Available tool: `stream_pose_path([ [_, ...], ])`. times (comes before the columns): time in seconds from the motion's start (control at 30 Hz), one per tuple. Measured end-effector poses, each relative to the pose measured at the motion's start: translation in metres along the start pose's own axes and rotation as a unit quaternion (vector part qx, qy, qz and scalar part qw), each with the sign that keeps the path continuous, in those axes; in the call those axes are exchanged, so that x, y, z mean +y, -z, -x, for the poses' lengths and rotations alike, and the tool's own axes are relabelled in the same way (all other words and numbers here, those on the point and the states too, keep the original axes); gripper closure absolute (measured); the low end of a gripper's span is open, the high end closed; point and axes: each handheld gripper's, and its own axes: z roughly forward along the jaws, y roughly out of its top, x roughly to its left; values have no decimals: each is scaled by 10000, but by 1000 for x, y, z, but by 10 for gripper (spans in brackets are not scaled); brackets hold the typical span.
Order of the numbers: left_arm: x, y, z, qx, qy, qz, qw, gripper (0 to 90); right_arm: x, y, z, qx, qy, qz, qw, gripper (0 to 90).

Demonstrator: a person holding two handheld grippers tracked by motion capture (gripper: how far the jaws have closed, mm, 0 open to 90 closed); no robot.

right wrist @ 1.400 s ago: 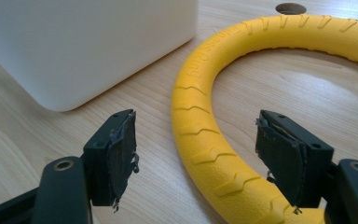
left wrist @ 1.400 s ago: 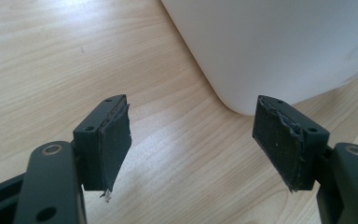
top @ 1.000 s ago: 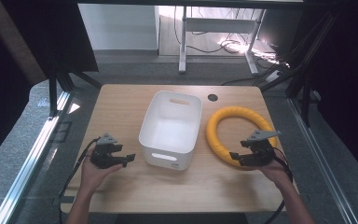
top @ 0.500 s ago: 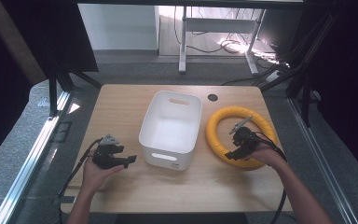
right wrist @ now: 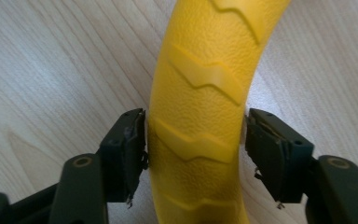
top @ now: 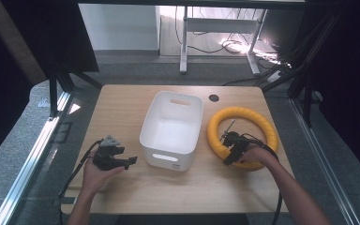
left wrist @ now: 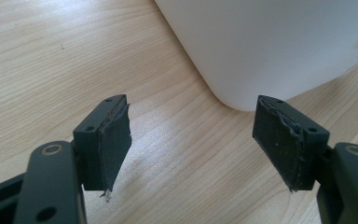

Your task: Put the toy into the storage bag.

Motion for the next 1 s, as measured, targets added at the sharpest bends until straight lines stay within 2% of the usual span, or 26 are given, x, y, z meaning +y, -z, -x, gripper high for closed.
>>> stream_pose_path([
  [0.1, 0, 0, 0, 6, -2, 2, 10000, 279, 1, -3, 0, 23, -22, -104, 9999, 422],
  [0.2, 0, 0, 0, 9, 1, 7, 10000, 279, 2, -3, 0, 40, -23, -90, 9999, 450],
  [0.27, 0, 0, 0, 2, -2, 7, 10000, 279, 4, -2, 0, 70, -42, -133, 9999, 496],
  [0.4, 0, 0, 1, 2, -15, 1, 10000, 278, 7, -3, -1, 42, -70, -270, 9996, 511],
  [0.5, 0, 0, 1, 9, -17, 5, 10000, 278, 7, -2, 0, 85, -109, -261, 9996, 514],
  [0.63, 0, 1, 0, 27, -7, 18, 10000, 278, 4, -1, 2, 153, -153, -72, 9997, 516],
  [0.67, 0, 2, -1, 24, 3, 28, 10000, 278, 2, 4, 4, 221, -208, 122, 9995, 517],
  [0.7, 0, 2, -1, 24, 3, 28, 10000, 278, 2, 4, 4, 221, -208, 122, 9995, 517],
  [0.73, -1, 2, -2, 16, 22, 42, 10000, 279, 0, 12, 7, 342, -354, 410, 9979, 517],
  [0.77, -1, 2, -2, 16, 22, 42, 10000, 278, 0, 12, 7, 342, -354, 410, 9979, 517],
  [0.8, -1, 2, -2, 12, 25, 43, 10000, 278, -4, 22, 12, 432, -418, 695, 9958, 517],
  [0.83, -1, 2, -2, 10, 27, 46, 10000, 278, -4, 22, 12, 432, -418, 695, 9958, 517],
  [0.87, -1, 3, -2, 6, 30, 51, 10000, 278, -6, 28, 14, 545, -496, 892, 9933, 518],
  [0.9, -1, 3, -2, 6, 30, 51, 10000, 278, -6, 28, 14, 545, -496, 892, 9933, 518],
  [0.93, -1, 3, -2, 6, 35, 57, 10000, 278, -7, 32, 15, 580, -513, 998, 9920, 518],
  [0.97, -1, 3, -3, 5, 38, 61, 10000, 279, -10, 38, 17, 676, -586, 1178, 9890, 518],
  [1.0, -1, 3, -3, 4, 42, 63, 10000, 278, -11, 40, 18, 703, -599, 1238, 9880, 518],
])
